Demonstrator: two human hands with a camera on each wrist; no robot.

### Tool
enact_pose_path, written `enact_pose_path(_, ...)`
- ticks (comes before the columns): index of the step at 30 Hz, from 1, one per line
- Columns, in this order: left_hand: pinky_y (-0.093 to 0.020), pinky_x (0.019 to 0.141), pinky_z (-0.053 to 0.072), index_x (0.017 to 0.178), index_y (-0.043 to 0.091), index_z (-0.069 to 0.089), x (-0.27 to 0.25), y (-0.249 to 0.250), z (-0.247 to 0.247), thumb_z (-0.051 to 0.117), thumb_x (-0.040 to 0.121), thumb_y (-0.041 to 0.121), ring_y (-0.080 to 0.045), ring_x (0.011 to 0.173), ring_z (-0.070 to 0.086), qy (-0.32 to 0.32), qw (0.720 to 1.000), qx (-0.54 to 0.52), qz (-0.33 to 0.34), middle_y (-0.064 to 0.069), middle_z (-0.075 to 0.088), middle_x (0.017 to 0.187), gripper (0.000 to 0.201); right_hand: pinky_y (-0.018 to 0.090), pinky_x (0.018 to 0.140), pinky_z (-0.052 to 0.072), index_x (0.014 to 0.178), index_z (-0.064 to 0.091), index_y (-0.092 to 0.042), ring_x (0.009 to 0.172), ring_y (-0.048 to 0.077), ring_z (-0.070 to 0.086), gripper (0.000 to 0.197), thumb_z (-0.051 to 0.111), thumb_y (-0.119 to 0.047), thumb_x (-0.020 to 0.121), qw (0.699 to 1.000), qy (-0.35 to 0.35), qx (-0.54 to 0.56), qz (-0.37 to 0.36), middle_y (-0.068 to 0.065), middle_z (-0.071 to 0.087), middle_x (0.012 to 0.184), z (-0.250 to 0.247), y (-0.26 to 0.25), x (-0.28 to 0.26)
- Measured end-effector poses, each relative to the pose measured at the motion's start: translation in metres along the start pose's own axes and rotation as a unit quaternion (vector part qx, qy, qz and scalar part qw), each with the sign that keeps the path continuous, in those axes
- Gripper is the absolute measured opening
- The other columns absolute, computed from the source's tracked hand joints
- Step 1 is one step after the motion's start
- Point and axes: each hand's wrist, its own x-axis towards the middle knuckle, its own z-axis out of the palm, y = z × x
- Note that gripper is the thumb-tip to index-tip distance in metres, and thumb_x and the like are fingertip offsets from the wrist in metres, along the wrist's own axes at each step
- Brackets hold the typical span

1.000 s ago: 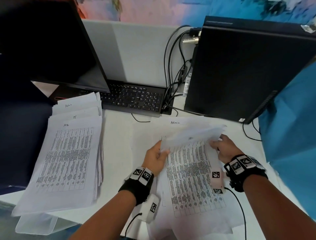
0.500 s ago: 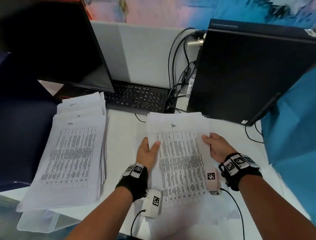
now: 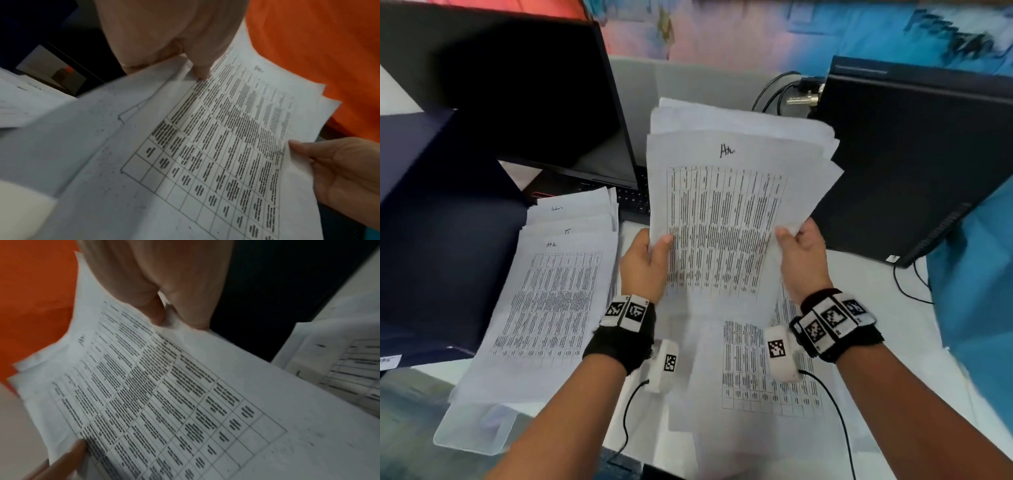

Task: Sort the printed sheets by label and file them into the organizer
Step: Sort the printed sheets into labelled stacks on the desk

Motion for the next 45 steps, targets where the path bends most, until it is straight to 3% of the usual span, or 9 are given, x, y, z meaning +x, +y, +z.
enact_pose_path(6, -0.010, 0.081, 0.046, 0.114, 0.005, 0.050, 0.007, -0.001, -0.016, 0.056, 0.092, 0.010, 0.007, 0.084, 0.060, 0.023, 0.994, -0.102, -0.014, 0.001, 0.064, 0.103, 0.023, 0.024, 0.095, 0.047, 0.124, 0.047, -0.016, 0.113, 0.017, 0.058, 0.039, 0.047, 0.006, 0.091, 0.998, -0.046, 0.038, -0.002, 0.004, 0.061, 0.120, 0.019, -0.009, -0.012)
enact_pose_path(10, -0.017, 0.076, 0.043, 0.115, 0.027, 0.046, 0.006, 0.000, -0.014, 0.060, 0.090, 0.028, 0.013, 0.073, 0.053, -0.006, 0.991, -0.120, -0.054, 0.015, 0.056, 0.092, 0.029, 0.011, 0.052, 0.038, 0.088, 0.046, -0.013, 0.062, 0.010, 0.044, 0.013, 0.045, -0.002, 0.093, 0.999, -0.039, -0.015, 0.035, -0.005, 0.044, 0.069, 0.028, -0.009, -0.015)
enact_pose_path(18, -0.009, 0.086, 0.047, 0.126, 0.020, 0.046, 0.014, 0.035, -0.014, 0.048, 0.097, 0.017, 0.009, 0.100, 0.058, 0.044, 0.985, -0.166, -0.001, 0.014, 0.062, 0.110, 0.029, 0.019, 0.100, 0.044, 0.131, 0.043, -0.012, 0.112, 0.000, 0.055, 0.032, 0.042, -0.014, 0.099, 0.995, 0.008, -0.026, -0.095, -0.005, 0.057, 0.125, 0.052, -0.031, -0.021)
enact_pose_path(22, -0.027, 0.087, 0.051, 0.119, 0.025, 0.041, 0.018, 0.036, -0.018, 0.048, 0.096, 0.019, -0.005, 0.101, 0.060, 0.074, 0.981, -0.178, -0.022, 0.005, 0.061, 0.112, 0.024, -0.001, 0.078, 0.044, 0.133, 0.035, -0.016, 0.096, -0.016, 0.054, 0.044, 0.037, 0.004, 0.093, 0.997, -0.004, 0.005, -0.071, -0.015, 0.054, 0.115, 0.062, -0.029, -0.021)
enact_pose_path(26, -0.020, 0.079, 0.046, 0.120, 0.024, 0.040, 0.022, 0.021, -0.024, 0.052, 0.094, 0.016, 0.002, 0.094, 0.058, 0.054, 0.972, -0.212, -0.082, 0.013, 0.060, 0.104, 0.029, 0.009, 0.059, 0.045, 0.114, 0.033, -0.023, 0.083, -0.002, 0.053, 0.040, 0.033, 0.009, 0.089, 0.999, -0.023, -0.026, -0.015, -0.012, 0.052, 0.100, 0.065, -0.020, -0.019)
enact_pose_path(30, -0.033, 0.102, 0.043, 0.135, 0.019, 0.041, 0.025, 0.005, -0.026, 0.055, 0.093, 0.018, -0.008, 0.110, 0.056, -0.003, 0.969, -0.201, -0.142, 0.006, 0.060, 0.121, 0.044, 0.017, 0.066, 0.048, 0.113, 0.033, -0.026, 0.083, 0.004, 0.055, 0.045, 0.032, 0.010, 0.087, 0.999, -0.024, -0.034, 0.015, -0.006, 0.054, 0.103, 0.071, -0.016, -0.019)
enact_pose_path(38, -0.033, 0.106, 0.041, 0.140, 0.013, 0.035, 0.038, 0.004, -0.055, 0.051, 0.096, 0.021, -0.012, 0.122, 0.053, 0.018, 0.966, -0.223, -0.130, -0.001, 0.054, 0.135, 0.048, 0.030, 0.087, 0.052, 0.113, 0.044, -0.024, 0.096, 0.013, 0.061, 0.032, 0.045, 0.001, 0.093, 0.997, -0.052, -0.050, 0.025, -0.013, 0.059, 0.096, 0.084, -0.016, -0.014)
enact_pose_path(42, -0.001, 0.076, 0.044, 0.128, 0.009, 0.041, 0.045, -0.010, -0.077, 0.051, 0.096, 0.016, 0.002, 0.091, 0.055, 0.075, 0.985, -0.133, -0.085, 0.002, 0.060, 0.109, 0.035, 0.034, 0.085, 0.054, 0.107, 0.052, -0.029, 0.095, 0.014, 0.064, 0.024, 0.051, -0.009, 0.093, 0.992, -0.087, -0.093, 0.022, -0.005, 0.065, 0.104, 0.098, -0.005, -0.009)
enact_pose_path(45, -0.016, 0.080, 0.048, 0.135, 0.020, 0.027, 0.045, -0.028, -0.094, 0.050, 0.095, 0.010, -0.002, 0.091, 0.060, 0.064, 0.981, -0.129, -0.130, 0.006, 0.060, 0.103, 0.047, 0.028, 0.081, 0.050, 0.118, 0.047, -0.024, 0.093, 0.012, 0.060, 0.025, 0.047, -0.013, 0.096, 0.977, -0.156, -0.134, 0.060, -0.005, 0.061, 0.107, 0.115, 0.001, -0.011)
